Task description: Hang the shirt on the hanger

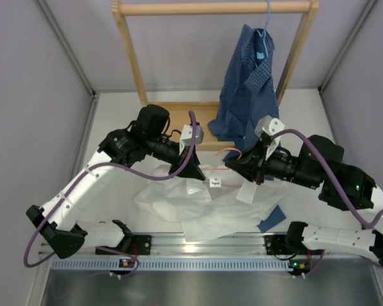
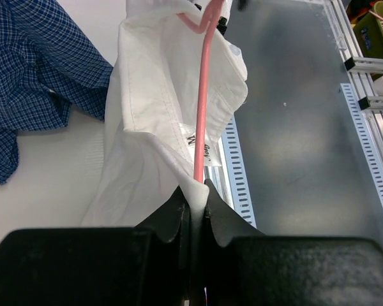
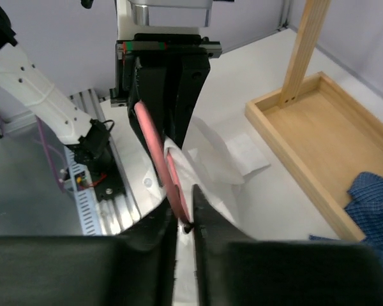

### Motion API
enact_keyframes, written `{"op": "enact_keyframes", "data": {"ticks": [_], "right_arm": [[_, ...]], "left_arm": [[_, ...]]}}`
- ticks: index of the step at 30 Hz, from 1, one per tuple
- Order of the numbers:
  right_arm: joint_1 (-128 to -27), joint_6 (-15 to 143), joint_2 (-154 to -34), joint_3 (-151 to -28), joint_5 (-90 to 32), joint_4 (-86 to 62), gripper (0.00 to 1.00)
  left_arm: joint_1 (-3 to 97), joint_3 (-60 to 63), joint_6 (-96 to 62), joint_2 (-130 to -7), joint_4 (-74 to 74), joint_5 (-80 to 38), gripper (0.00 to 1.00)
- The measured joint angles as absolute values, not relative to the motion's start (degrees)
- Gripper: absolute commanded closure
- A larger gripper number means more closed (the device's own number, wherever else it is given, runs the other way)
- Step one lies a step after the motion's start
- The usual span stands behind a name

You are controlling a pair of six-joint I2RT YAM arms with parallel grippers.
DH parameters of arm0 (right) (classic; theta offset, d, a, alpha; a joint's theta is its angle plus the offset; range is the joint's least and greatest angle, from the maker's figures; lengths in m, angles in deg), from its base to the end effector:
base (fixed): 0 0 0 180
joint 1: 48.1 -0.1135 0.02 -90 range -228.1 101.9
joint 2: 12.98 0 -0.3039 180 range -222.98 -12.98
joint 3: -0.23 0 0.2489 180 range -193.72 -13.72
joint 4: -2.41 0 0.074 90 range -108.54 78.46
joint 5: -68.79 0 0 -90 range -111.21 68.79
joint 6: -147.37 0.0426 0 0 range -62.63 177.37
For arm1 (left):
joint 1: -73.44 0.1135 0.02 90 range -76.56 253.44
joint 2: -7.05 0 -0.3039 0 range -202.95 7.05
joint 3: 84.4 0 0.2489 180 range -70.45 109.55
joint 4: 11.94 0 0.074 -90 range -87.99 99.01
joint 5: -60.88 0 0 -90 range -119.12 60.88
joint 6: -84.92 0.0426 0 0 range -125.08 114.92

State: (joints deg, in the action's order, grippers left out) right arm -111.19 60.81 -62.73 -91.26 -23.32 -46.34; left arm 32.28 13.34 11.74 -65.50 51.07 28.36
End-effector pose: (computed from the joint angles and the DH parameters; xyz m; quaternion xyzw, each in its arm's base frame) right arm 0.0552 0.1122 0.4969 -0.3830 0.6436 0.3749 0.5463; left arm 0.1500 -0.1788 0.4499 0.5666 0.5863 -0.5034 0.2859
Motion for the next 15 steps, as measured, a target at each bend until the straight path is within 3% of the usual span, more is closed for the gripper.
{"op": "enact_keyframes", "data": {"ticks": [2, 3, 15], "right_arm": [[-111.21, 61.95, -61.77, -89.64, -23.89, -45.42, 0.51], [-111.21, 62.19, -61.16, -88.66, -23.94, -45.34, 0.49], [-111.25, 60.33, -46.45, -84.99, -25.57, -53.4, 0.42]], "left_arm": [[32.25, 13.34, 12.05, -65.05, 51.22, 27.9, 1.0], [32.25, 13.34, 12.29, -64.78, 51.22, 27.66, 1.0], [32.28, 13.34, 13.1, -62.27, 51.81, 30.46, 1.0]]}}
